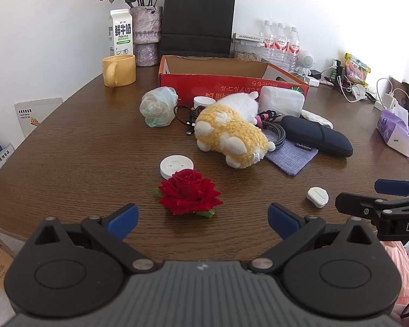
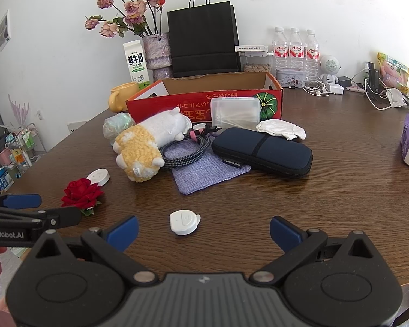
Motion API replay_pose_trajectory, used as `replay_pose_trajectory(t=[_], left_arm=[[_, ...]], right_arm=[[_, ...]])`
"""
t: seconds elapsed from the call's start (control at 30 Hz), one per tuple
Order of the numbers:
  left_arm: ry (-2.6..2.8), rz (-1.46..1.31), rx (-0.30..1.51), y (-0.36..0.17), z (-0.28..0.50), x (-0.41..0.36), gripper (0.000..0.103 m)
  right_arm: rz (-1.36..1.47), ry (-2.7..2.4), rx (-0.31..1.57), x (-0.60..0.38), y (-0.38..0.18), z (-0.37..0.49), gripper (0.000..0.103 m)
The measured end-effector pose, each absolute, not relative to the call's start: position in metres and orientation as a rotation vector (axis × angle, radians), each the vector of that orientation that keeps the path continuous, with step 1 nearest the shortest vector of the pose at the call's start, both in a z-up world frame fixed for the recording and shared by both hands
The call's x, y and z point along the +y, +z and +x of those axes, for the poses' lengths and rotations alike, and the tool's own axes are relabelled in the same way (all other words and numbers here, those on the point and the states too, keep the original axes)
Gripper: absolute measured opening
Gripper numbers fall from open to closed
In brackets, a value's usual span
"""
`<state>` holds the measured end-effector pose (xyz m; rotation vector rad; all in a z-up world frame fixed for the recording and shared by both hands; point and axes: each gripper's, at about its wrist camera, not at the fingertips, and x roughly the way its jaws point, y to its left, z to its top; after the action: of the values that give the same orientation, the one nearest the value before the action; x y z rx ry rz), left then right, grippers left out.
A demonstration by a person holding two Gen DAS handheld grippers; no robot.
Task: Organize objects
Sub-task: 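Move left tool toward the red rose while right tool approaches the small white piece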
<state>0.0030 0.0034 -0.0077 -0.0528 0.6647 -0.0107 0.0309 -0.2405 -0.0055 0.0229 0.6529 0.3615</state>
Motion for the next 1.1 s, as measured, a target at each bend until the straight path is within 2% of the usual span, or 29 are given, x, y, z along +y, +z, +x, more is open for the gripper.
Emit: replay_pose_trajectory(t=[1.1], left_arm=[[-0.012,-0.054,0.667,-0.0075,0.0031,0.0043,0.103]], right_arm=[[0.022,0.361,0.654,-0.2387,-0.0079,0.0307,0.103]])
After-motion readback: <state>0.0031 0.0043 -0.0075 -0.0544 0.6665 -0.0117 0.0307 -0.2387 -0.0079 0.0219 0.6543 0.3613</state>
